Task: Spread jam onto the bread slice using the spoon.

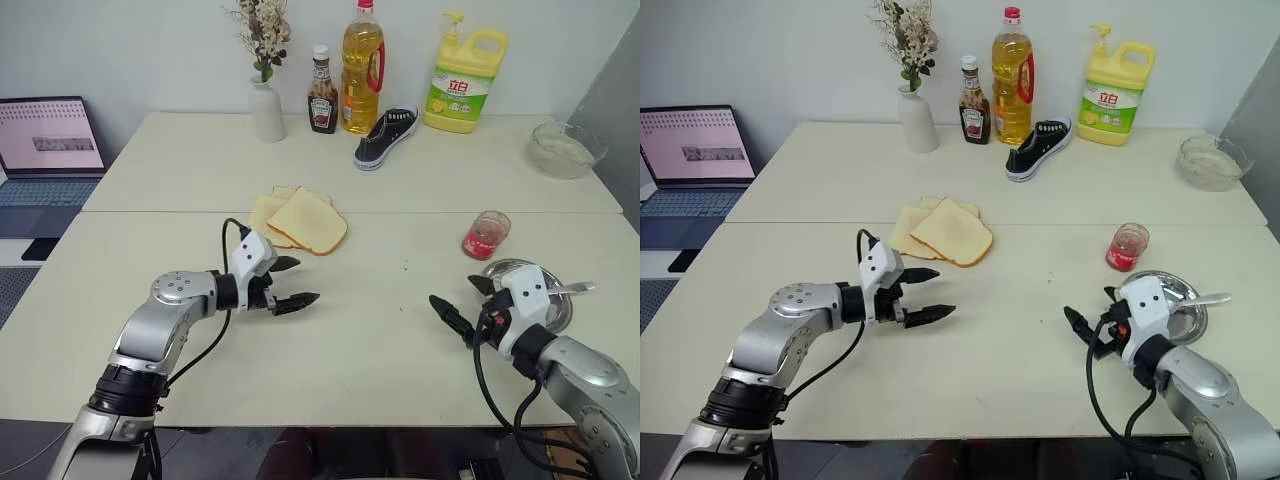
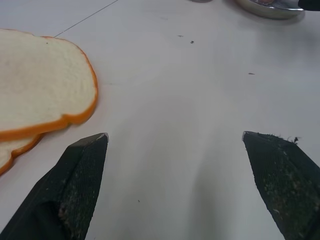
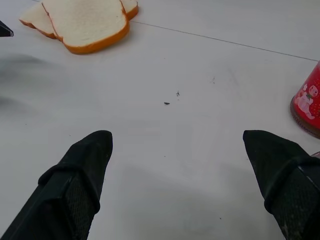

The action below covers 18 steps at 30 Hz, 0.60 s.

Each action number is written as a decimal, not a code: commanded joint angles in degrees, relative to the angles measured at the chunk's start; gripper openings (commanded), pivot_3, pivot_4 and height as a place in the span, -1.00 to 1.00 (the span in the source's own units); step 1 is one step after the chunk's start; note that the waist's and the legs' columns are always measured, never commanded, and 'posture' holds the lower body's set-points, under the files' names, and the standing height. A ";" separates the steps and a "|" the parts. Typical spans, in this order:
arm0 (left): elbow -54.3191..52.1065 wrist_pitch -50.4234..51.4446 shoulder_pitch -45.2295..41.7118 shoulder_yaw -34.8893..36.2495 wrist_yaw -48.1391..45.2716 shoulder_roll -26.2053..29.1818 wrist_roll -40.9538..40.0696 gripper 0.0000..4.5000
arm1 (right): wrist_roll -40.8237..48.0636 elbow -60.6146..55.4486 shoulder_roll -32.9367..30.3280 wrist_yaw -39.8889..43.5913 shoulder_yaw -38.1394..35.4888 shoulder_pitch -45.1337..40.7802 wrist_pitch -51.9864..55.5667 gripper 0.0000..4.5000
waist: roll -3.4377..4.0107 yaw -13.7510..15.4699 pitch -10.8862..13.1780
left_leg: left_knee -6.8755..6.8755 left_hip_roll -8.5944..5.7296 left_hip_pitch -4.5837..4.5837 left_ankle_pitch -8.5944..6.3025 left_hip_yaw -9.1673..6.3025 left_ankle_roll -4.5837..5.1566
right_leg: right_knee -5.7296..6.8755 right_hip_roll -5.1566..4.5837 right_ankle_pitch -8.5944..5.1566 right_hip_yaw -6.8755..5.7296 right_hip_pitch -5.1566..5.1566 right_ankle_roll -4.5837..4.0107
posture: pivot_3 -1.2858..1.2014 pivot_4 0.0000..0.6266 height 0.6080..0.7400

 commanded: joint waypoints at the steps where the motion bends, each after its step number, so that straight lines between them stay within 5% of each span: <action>1: -3.24 0.21 0.43 1.37 0.95 -0.34 -0.65 1.00 | 0.02 -1.28 0.45 -0.25 -0.21 -0.41 -1.01 0.98 | 0.00 0.00 0.00 | 0.00 0.00 0.00 0.00 0.00 0.00 | 0.00 0.00 0.00 0.00 0.00 0.00 | 0.03 -0.52 1.00; 7: 0.49 3.01 -2.74 6.04 3.08 0.50 -2.77 1.00 | 0.43 -3.39 -1.81 2.60 1.06 0.18 -1.34 0.98 | 0.01 0.00 0.00 | 0.00 0.01 0.00 0.00 0.00 0.00 | 0.01 0.00 0.00 -0.01 0.00 0.00 | 0.03 -0.52 1.00; 18: 42.49 -12.95 -25.71 10.79 18.87 -11.76 5.15 1.00 | 3.23 -2.09 -1.80 6.58 9.81 -14.12 -0.68 0.98 | -0.14 -0.01 -0.04 | 0.10 -0.09 -0.04 0.09 -0.03 -0.15 | -0.04 0.01 0.07 -0.08 0.01 0.05 | 0.03 -0.52 1.00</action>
